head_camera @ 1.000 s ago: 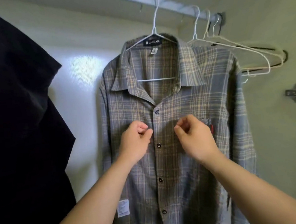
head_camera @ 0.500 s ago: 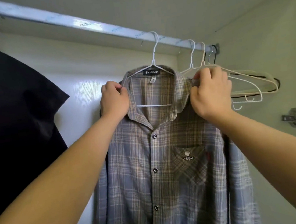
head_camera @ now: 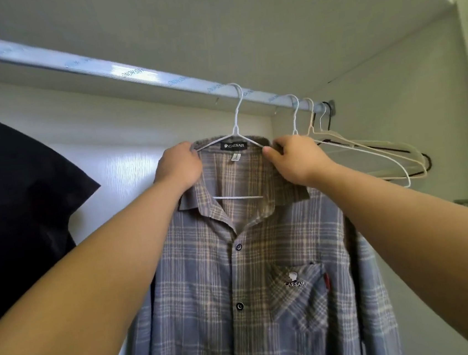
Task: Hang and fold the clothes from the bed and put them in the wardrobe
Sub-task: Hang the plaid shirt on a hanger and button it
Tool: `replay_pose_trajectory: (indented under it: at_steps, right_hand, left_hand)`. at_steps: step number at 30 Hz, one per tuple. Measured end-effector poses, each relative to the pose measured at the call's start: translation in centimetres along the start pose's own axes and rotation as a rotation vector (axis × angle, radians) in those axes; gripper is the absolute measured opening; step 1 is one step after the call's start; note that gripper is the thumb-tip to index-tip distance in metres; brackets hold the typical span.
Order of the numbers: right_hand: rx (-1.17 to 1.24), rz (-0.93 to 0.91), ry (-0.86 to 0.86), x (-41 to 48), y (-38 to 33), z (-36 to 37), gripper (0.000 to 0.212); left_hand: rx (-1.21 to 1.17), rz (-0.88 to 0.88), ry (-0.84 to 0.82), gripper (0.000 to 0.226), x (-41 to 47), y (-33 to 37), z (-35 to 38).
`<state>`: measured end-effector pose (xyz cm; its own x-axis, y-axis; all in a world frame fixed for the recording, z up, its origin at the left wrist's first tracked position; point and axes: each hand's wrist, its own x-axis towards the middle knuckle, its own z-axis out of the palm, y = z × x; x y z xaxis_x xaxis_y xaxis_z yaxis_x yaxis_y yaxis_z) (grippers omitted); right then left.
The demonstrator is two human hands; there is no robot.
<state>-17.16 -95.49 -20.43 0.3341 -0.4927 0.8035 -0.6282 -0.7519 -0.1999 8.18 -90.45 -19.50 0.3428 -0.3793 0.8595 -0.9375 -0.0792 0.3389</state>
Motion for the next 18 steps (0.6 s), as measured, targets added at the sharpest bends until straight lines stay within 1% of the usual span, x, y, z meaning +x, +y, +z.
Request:
replay_pose_trajectory:
  at_steps: [4,6,8,10,11,13,14,16,18]
  right_hand:
    - [0.082,0.034,0.072,1.0,-0.2,0.5,0.041]
    - [0.081,0.026,0.099,1.2,-0.5,1.1,0.042]
    - [0.067,0.032,0.116,1.5,-0.4,1.6,0.043]
    - [0.062,0.041,0.128,1.8,0.1,1.9,0.045]
    - [0.061,0.046,0.136,1.9,0.4,2.0,0.046]
    - [0.06,0.057,0.158,2.2,0.9,2.3,0.048]
    - [0.058,0.064,0.172,2.3,1.0,2.5,0.05]
    - [0.054,0.074,0.195,2.3,1.0,2.9,0.051]
    - [0.026,0.092,0.209,2.4,0.7,3.5,0.052]
  left_hand:
    - [0.015,0.097,0.035,0.026,0.8,0.9,-0.1]
    - [0.0,0.152,0.013,0.03,1.1,1.7,-0.1]
    - [-0.054,0.182,-0.023,0.046,1.2,1.5,-0.5]
    - [-0.183,0.128,-0.025,0.067,1.3,0.2,-1.7]
    - [-0.22,0.076,0.015,0.071,1.4,-1.0,-2.3]
    - [-0.158,0.014,0.109,0.064,1.4,-4.0,-3.0]
    - [-0.116,-0.006,0.104,0.059,1.3,-5.6,-3.0]
    - [-0.136,-0.06,0.006,0.056,1.0,-8.4,-2.4]
    - [-0.284,-0.11,-0.086,0.057,0.2,-10.6,-1.5]
